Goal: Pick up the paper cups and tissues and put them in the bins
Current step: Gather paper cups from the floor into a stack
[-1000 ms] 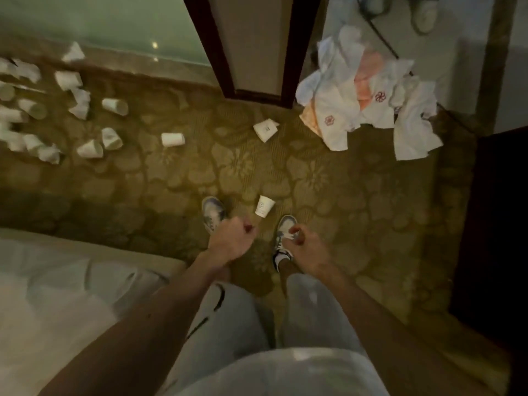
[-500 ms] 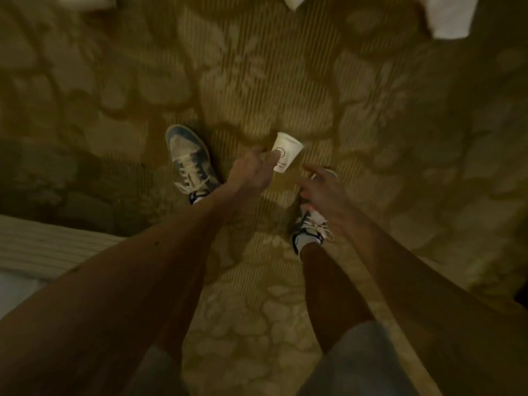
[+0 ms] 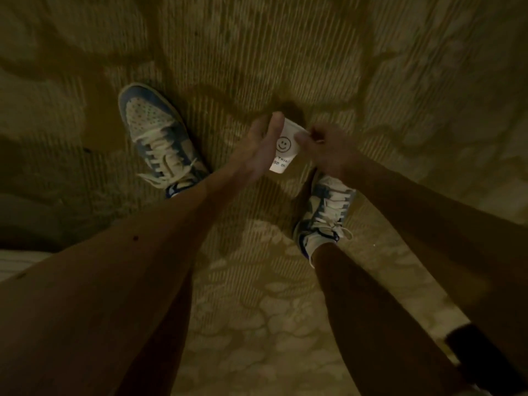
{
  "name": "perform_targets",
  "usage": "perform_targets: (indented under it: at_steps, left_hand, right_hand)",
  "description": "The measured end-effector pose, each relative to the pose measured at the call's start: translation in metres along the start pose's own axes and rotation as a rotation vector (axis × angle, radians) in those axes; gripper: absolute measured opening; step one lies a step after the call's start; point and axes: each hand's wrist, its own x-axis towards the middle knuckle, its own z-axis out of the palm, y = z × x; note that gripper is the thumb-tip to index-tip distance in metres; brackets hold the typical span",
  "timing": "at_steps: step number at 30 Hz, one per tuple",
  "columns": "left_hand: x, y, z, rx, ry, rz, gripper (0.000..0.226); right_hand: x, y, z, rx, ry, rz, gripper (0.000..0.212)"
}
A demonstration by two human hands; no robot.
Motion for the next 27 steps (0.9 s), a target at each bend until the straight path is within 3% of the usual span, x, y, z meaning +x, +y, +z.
perform_targets:
  at_steps: [5, 8, 10, 13, 18, 22, 27]
  left_hand:
    - [-0.032, 0.022, -0.041, -0.167, -0.041, -0.061, 0.037]
    - [-0.05, 0.05, -0.067, -0.249, 0.009, -0.124, 0.044]
    - [-0.053, 0.073, -0.087, -0.253, 0.079, -0.085, 0.049]
    - [-0.05, 0.105, -0.115, -0.306, 0.163, -0.032, 0.047]
    - [-0.028, 0.126, -0.136, -0.428, 0.219, -0.053, 0.057]
    - [-0.005, 0.125, -0.14, -0.557, 0.228, -0.029, 0.054]
    - [0.032, 0.115, -0.125, -0.718, 0.288, -0.074, 0.058]
  right_hand:
    - [-0.031, -0.066, -0.015, 0.017, -0.148, -0.009, 0.027]
    - [-0.046, -0.111, -0.028, 0.03, -0.184, -0.005, 0.033]
    - [-0.048, -0.14, -0.037, 0.067, -0.149, -0.016, 0.027]
    - [-0.032, -0.174, -0.058, 0.169, 0.043, -0.032, 0.024]
    - [0.032, -0.195, -0.092, -0.045, 0.337, -0.063, 0.067]
    - [0.085, -0.202, -0.113, -0.144, 0.371, -0.062, 0.102]
    - [0.131, -0.205, -0.138, -0.33, 0.451, -0.174, 0.123]
